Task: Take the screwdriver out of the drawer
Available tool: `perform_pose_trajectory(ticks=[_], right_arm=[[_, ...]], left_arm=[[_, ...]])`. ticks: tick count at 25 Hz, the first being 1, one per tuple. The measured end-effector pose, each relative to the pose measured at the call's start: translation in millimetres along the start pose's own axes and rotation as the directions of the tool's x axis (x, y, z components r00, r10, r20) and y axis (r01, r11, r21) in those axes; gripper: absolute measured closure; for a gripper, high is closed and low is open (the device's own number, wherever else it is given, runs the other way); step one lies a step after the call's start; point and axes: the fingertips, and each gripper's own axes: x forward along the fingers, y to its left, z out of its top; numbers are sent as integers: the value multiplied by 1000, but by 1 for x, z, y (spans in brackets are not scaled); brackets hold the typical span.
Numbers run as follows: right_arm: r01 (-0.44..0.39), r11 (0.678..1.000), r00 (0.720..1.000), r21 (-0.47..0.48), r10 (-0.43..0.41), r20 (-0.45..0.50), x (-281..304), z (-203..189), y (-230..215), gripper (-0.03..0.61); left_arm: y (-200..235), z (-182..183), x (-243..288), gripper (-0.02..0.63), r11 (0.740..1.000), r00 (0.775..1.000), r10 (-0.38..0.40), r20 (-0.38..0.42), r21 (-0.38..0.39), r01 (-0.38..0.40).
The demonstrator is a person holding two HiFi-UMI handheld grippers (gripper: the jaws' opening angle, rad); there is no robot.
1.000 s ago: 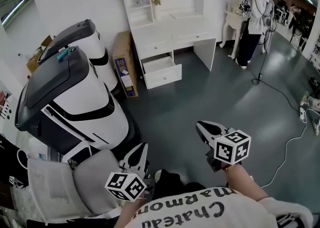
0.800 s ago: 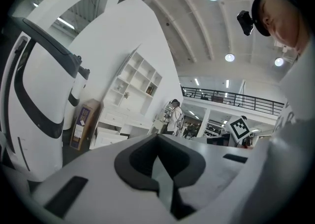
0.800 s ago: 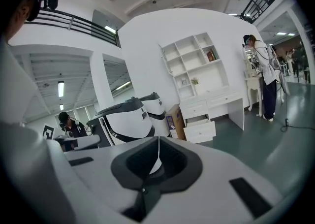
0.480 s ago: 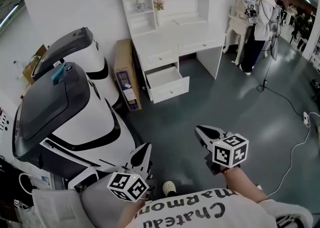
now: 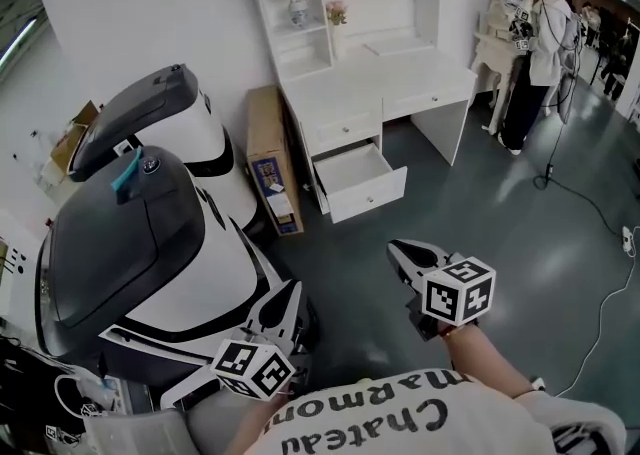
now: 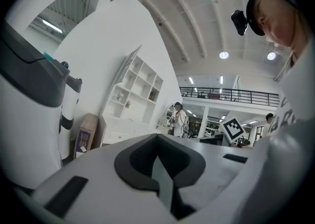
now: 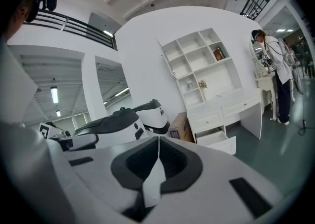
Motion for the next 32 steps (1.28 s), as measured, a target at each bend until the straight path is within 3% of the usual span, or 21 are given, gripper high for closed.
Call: perform_pose_trajectory(ticks=[4, 13, 21, 32], right_arm=[[-5, 1000, 1000, -1, 5, -8, 24, -1, 3, 549], [40, 999, 996, 33, -38, -78, 44, -26, -17, 549], [33, 999, 994, 37, -29, -104, 67, -25, -28, 549], [-24, 999, 992, 42, 29, -123, 130, 12, -80, 549]], left_arm=[[21, 4, 7, 591, 1000, 1000, -2, -3, -6, 2], [43, -27, 28, 592, 998, 996, -19, -86, -65, 13], [57, -31, 44, 592, 995, 997, -15, -81, -101, 7], [87, -10, 108, 592, 993, 997, 56, -54, -104, -62]])
